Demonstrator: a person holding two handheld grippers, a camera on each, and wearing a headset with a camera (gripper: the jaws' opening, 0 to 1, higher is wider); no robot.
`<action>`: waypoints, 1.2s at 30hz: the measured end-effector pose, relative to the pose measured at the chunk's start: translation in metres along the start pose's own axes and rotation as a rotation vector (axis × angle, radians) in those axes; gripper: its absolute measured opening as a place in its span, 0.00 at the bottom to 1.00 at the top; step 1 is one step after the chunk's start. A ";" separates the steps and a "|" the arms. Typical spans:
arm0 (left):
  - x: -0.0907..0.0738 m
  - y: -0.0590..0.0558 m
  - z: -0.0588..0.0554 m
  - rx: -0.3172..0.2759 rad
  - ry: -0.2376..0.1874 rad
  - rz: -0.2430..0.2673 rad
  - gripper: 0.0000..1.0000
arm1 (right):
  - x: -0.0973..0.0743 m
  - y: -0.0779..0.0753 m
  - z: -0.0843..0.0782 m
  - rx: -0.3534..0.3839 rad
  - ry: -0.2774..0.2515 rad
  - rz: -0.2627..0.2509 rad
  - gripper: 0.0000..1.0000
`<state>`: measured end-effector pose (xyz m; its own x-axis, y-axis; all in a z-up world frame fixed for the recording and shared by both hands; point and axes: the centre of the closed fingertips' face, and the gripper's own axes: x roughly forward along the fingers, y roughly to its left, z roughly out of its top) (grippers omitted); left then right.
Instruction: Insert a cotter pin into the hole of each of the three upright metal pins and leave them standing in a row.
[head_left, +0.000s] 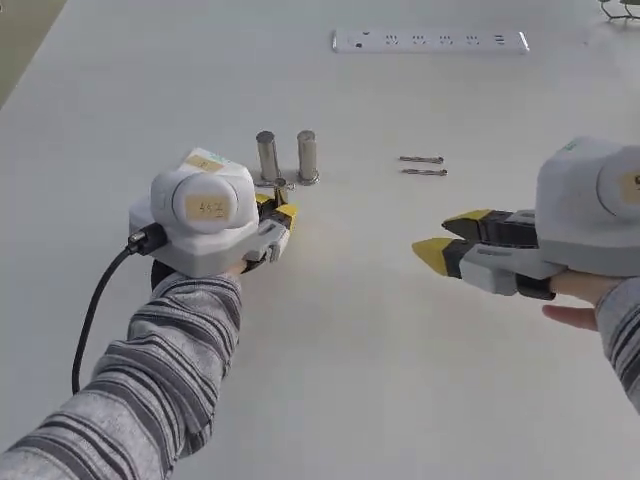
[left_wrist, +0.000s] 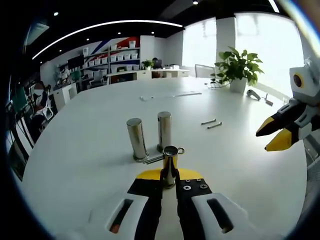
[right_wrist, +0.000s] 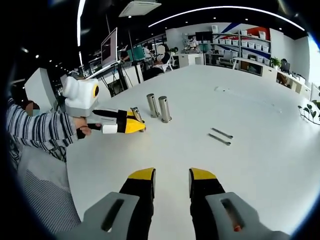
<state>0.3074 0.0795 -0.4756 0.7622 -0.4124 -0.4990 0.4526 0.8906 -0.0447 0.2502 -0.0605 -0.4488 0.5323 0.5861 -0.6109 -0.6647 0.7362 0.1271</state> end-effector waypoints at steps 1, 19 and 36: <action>0.000 0.000 0.000 -0.001 0.001 0.000 0.06 | 0.000 0.000 0.000 0.003 -0.001 -0.001 0.22; -0.020 0.001 -0.004 -0.079 0.024 -0.004 0.41 | 0.002 0.004 0.017 0.006 -0.035 0.013 0.23; -0.075 -0.017 0.013 -0.059 -0.060 -0.016 0.75 | 0.054 0.014 0.087 -0.045 -0.152 0.046 0.23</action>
<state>0.2488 0.0925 -0.4263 0.7823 -0.4354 -0.4454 0.4378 0.8930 -0.1040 0.3157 0.0111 -0.4118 0.5716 0.6661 -0.4792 -0.7116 0.6931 0.1147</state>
